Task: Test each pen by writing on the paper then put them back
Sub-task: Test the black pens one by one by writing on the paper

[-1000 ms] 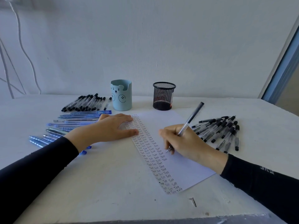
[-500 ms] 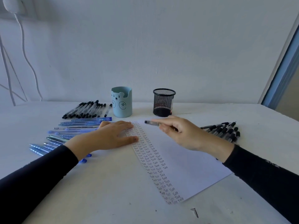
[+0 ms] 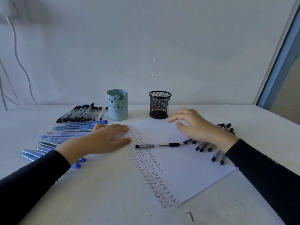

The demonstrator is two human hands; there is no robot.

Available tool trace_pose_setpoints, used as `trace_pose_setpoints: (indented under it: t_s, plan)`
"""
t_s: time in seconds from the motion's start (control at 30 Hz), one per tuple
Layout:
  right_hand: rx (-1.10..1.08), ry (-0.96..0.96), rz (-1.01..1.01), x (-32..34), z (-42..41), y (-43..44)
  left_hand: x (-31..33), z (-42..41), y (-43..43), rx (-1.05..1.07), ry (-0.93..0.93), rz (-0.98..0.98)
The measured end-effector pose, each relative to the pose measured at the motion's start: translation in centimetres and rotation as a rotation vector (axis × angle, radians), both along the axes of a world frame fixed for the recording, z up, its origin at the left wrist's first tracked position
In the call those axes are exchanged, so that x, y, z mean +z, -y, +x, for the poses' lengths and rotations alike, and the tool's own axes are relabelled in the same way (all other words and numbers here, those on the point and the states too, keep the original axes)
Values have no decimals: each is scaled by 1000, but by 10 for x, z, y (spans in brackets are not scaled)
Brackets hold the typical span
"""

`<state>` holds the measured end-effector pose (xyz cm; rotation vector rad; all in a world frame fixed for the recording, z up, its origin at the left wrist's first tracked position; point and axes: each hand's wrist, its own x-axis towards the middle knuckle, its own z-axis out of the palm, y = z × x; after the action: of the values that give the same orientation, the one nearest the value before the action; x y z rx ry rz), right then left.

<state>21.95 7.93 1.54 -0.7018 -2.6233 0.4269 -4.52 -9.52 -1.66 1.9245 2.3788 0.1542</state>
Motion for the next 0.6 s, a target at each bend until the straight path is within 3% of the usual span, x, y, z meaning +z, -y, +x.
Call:
trace_pose_setpoints:
  t_s: [0.1, 0.17, 0.47, 0.6]
  plan:
    - [-231, 312, 148, 10, 27, -28, -1, 4, -1, -55, 15, 125]
    - [-303, 432, 113, 12, 40, -37, -1, 11, -2, -125, 79, 219]
    - [-338, 412, 91, 15, 40, -38, -8, 25, -11, -484, 189, 475]
    - [-297, 338, 104, 10, 38, -38, -4, 13, -12, -387, 130, 630]
